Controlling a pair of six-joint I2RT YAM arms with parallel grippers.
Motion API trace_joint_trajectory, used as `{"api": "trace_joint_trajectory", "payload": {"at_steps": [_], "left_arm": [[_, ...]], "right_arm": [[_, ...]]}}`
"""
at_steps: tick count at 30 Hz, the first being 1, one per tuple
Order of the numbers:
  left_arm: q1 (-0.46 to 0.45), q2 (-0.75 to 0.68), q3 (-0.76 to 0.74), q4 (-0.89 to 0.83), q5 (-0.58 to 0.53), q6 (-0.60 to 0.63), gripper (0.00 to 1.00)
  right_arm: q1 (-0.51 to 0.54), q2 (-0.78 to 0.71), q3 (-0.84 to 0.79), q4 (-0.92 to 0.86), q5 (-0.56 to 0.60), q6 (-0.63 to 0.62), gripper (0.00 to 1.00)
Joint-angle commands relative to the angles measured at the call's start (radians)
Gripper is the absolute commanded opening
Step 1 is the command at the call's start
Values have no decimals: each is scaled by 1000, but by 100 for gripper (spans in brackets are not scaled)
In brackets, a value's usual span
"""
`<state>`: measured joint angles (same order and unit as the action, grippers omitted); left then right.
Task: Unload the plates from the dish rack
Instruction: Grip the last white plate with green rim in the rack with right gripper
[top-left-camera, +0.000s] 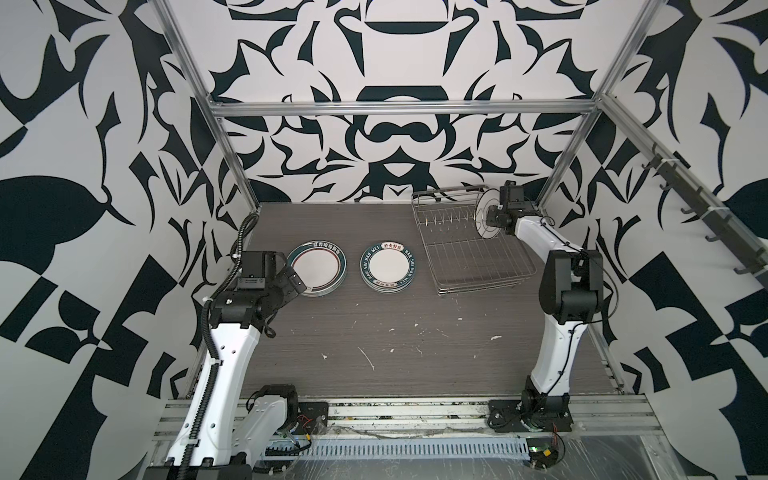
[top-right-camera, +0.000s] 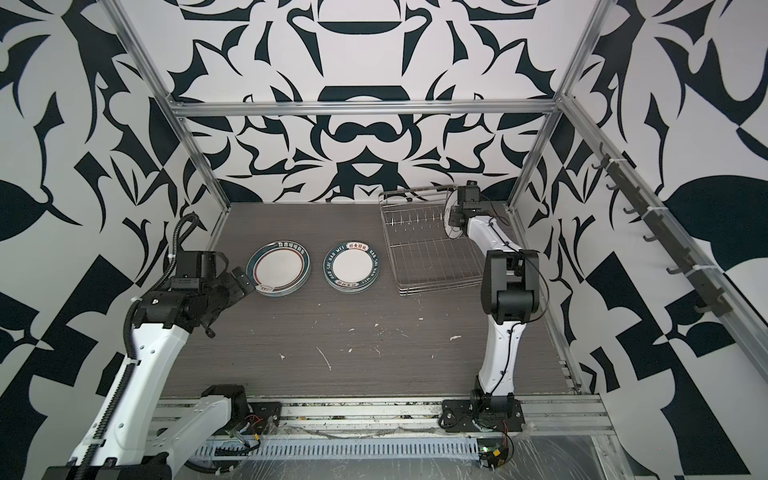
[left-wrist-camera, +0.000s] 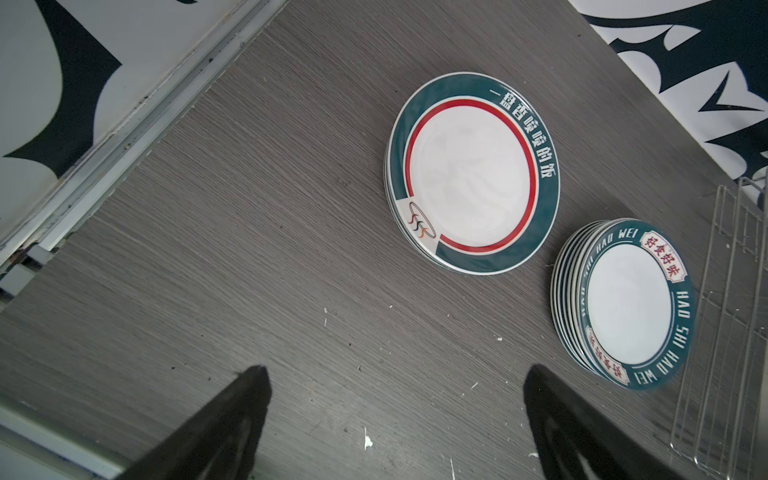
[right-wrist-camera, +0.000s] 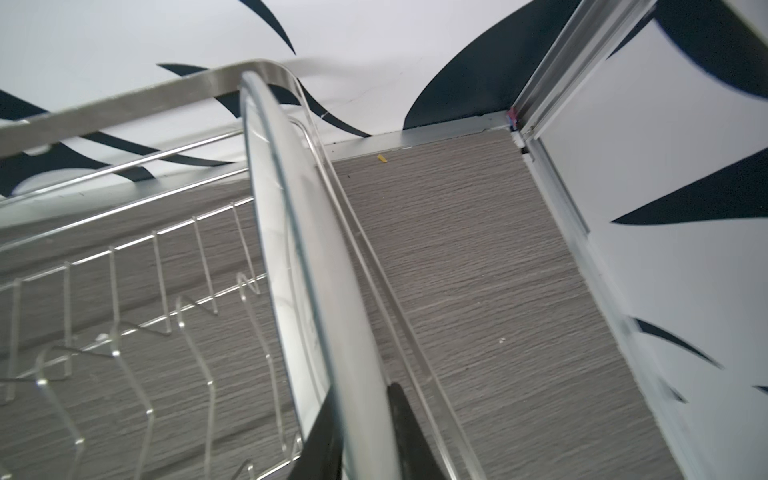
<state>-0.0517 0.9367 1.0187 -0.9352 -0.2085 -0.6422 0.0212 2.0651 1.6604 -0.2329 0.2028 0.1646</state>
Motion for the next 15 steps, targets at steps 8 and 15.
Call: {"api": "trace_joint_trajectory", "payload": {"at_steps": [8,15], "left_arm": [[4,-42,-74,53,-24,-92,99],[4,-25,-100,117,42,-103,99]], "right_arm": [[-1,-113,-32,4,73,-29,5],[-1,-253,-171,10,132,-36,0]]}}
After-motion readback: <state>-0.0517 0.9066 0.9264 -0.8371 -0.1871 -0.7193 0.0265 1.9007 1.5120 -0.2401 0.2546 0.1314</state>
